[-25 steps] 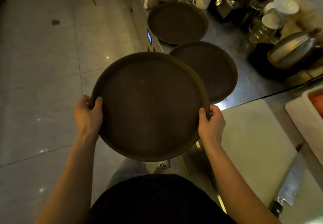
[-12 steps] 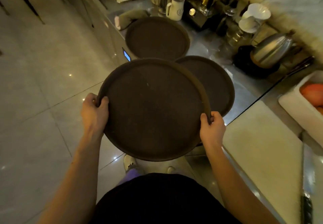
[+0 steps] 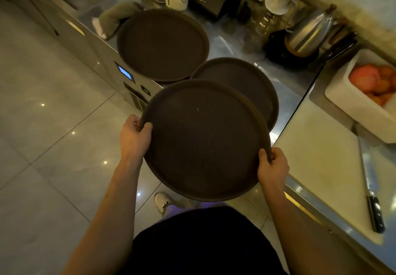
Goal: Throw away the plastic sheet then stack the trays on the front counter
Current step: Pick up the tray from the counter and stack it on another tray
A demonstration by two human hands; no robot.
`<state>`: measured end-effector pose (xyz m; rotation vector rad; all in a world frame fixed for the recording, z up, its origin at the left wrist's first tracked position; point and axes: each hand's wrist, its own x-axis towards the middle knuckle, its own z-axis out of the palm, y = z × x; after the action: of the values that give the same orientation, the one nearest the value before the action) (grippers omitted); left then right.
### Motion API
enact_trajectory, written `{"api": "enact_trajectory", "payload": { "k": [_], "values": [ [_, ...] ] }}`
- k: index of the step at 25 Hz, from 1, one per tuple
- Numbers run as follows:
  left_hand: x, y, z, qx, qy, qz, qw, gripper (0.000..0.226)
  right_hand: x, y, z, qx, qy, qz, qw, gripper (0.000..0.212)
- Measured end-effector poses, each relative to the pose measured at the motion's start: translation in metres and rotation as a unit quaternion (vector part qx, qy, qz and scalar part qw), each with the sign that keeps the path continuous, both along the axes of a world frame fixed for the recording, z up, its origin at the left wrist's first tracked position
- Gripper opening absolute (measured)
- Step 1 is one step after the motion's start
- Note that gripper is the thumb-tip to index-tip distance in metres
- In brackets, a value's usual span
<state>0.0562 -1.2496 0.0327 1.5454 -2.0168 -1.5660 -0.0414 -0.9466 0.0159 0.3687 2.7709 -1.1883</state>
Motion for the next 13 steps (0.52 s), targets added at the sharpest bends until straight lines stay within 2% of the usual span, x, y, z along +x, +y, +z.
{"api": "enact_trajectory", "payload": {
  "k": [6, 9, 13],
  "values": [
    [-0.067, -0.004, -0.001, -0.028, -0.08, -0.066, 0.994, 0.015, -0.048, 0.005, -0.023, -0.024, 0.01, -0.041, 0.999, 0.019],
    [-0.1, -0.006, 0.0, -0.039, -0.106, -0.078, 0.991, 0.015, -0.075, 0.001, -0.027, -0.047, 0.011, -0.049, 0.998, 0.019],
    [-0.141, 0.001, -0.007, -0.04, -0.13, -0.077, 0.988, 0.024, -0.107, 0.008, -0.037, -0.065, 0.001, -0.058, 0.996, 0.016]
  ]
}}
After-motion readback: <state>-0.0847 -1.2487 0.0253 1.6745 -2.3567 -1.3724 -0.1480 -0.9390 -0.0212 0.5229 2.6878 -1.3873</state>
